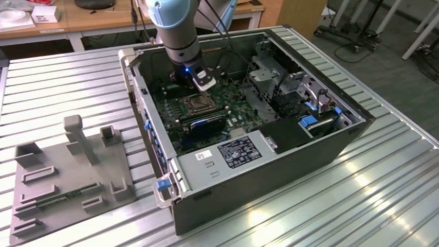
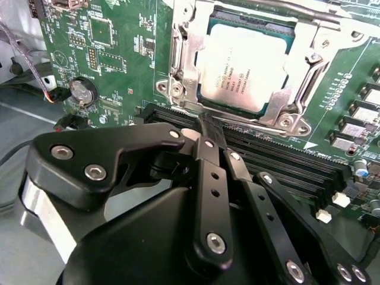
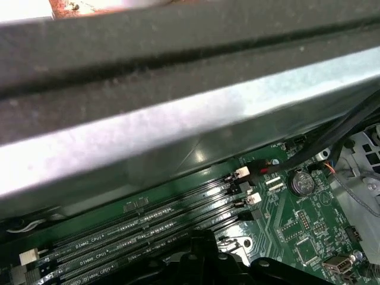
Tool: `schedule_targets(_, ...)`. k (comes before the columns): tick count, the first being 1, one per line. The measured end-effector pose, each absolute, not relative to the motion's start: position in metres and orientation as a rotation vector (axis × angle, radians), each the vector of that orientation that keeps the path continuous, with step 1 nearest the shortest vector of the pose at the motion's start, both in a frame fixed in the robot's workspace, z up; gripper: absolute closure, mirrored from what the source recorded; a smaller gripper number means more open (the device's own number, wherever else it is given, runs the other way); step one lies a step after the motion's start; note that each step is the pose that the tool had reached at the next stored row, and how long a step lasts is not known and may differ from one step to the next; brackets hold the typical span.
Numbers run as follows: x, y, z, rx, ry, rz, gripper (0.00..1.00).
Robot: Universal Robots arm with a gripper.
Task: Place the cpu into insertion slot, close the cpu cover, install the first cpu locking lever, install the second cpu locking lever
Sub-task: 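Install the first cpu locking lever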
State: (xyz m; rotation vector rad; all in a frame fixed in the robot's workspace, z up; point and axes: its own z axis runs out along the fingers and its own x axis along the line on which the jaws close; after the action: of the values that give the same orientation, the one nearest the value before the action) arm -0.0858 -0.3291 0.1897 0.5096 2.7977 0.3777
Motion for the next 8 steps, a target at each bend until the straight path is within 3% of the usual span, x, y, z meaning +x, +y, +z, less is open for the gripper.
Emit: schedule_targets(8,-0.0858,-0.3289,0.1882,0.509,2.798,0.372,0.89)
